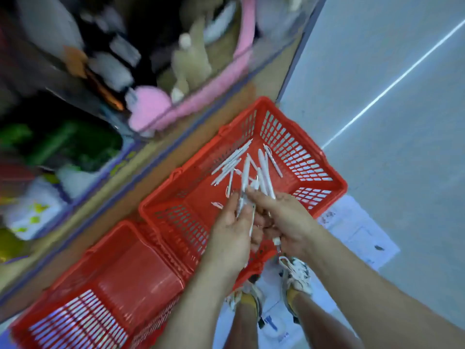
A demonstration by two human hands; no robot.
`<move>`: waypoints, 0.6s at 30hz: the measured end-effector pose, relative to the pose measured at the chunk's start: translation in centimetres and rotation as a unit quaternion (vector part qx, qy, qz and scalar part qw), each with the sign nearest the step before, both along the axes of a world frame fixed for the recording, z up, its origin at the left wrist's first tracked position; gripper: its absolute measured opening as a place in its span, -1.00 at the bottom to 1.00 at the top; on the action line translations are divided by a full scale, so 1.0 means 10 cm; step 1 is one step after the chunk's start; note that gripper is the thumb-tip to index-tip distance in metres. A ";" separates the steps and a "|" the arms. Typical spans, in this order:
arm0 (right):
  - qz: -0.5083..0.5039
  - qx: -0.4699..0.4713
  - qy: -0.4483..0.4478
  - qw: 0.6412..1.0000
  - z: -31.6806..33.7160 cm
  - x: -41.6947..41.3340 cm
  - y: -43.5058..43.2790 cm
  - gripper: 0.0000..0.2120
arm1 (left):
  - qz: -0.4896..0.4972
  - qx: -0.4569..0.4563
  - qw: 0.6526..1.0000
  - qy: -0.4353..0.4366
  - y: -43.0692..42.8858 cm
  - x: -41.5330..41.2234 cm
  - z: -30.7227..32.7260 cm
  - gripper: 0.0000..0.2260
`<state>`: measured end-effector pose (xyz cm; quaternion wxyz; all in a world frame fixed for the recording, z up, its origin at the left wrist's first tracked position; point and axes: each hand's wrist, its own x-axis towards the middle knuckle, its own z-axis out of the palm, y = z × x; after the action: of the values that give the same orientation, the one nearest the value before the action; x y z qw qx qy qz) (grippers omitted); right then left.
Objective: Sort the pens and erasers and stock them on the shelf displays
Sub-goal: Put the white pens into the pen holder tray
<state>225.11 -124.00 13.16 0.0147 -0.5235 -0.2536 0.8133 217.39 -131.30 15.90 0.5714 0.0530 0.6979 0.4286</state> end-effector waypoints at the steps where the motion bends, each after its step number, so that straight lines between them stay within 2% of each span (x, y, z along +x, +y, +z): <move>1: 0.001 -0.002 0.014 1.000 0.25 0.03 0.02 -0.65 | -0.019 0.011 1.000 -0.001 0.04 0.00 0.27 -0.77; 3: -0.010 -0.012 0.039 0.999 0.76 0.07 0.07 -0.60 | -0.052 0.027 0.998 0.015 0.12 0.00 0.82 -0.75; 6: -0.071 -0.026 0.068 0.995 1.55 0.05 0.17 -0.69 | -0.030 0.041 0.998 0.034 0.24 -0.02 1.62 -0.74; 10: -0.129 0.005 0.054 0.990 2.41 -0.09 0.29 -0.78 | -0.013 0.059 0.977 0.205 0.28 -0.09 2.45 -0.79; 13: -0.169 0.040 0.079 0.982 3.01 -0.22 0.38 -0.74 | 0.022 0.060 0.964 0.259 0.22 -0.17 3.03 -0.82; 15: -0.161 0.090 0.116 0.976 3.43 -0.30 0.43 -0.78 | 0.027 0.070 0.957 0.281 0.15 -0.22 3.48 -0.78; 18: -0.089 0.169 0.130 0.973 3.96 -0.38 0.46 -0.83 | 0.056 0.091 0.961 0.254 -0.01 -0.30 4.06 -0.76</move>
<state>221.29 -119.41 52.76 0.2080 -0.4237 -0.3359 0.8151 214.37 -131.36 56.49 0.3433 0.1728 0.7802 0.4936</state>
